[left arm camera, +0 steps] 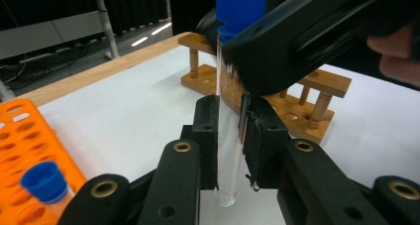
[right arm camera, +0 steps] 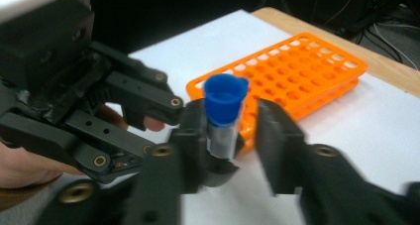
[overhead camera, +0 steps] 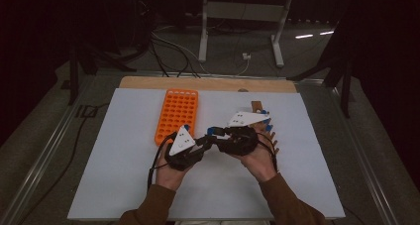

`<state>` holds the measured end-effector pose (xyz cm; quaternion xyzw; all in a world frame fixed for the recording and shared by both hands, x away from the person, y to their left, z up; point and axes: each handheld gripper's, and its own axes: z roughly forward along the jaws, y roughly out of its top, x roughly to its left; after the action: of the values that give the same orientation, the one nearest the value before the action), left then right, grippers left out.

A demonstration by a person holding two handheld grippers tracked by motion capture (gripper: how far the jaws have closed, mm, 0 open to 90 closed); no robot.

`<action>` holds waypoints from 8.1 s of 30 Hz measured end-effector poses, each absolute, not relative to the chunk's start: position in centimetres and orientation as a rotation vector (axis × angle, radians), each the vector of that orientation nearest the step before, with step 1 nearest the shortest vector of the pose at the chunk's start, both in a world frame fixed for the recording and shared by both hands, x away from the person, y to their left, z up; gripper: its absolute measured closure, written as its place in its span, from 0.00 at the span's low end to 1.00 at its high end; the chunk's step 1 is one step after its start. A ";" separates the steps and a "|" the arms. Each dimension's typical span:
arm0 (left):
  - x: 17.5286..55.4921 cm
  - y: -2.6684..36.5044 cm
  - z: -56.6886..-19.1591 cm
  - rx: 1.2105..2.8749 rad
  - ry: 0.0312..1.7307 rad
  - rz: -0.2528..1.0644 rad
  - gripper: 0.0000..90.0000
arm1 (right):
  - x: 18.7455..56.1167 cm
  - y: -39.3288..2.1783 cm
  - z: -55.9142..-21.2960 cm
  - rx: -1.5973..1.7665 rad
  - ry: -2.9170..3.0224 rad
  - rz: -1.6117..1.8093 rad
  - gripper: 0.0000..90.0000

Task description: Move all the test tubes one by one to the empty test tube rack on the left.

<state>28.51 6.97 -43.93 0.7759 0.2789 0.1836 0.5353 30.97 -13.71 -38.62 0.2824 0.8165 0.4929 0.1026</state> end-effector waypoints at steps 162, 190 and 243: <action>30.9 15.4 -46.2 1.677 1.024 0.509 0.01 | 34.0 -26.9 -45.6 1.169 2.121 1.110 0.85; 30.7 15.3 -45.8 1.659 1.012 0.514 0.01 | 32.9 -27.1 -41.0 1.111 2.065 1.171 0.85; 30.5 12.8 -45.0 1.701 0.948 0.516 0.01 | 31.8 -21.3 -39.7 0.951 2.198 1.295 0.85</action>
<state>30.50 12.82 -45.00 0.7139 0.3977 0.2166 0.5340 31.77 -21.31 -39.72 0.3417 0.7896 0.4653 0.2081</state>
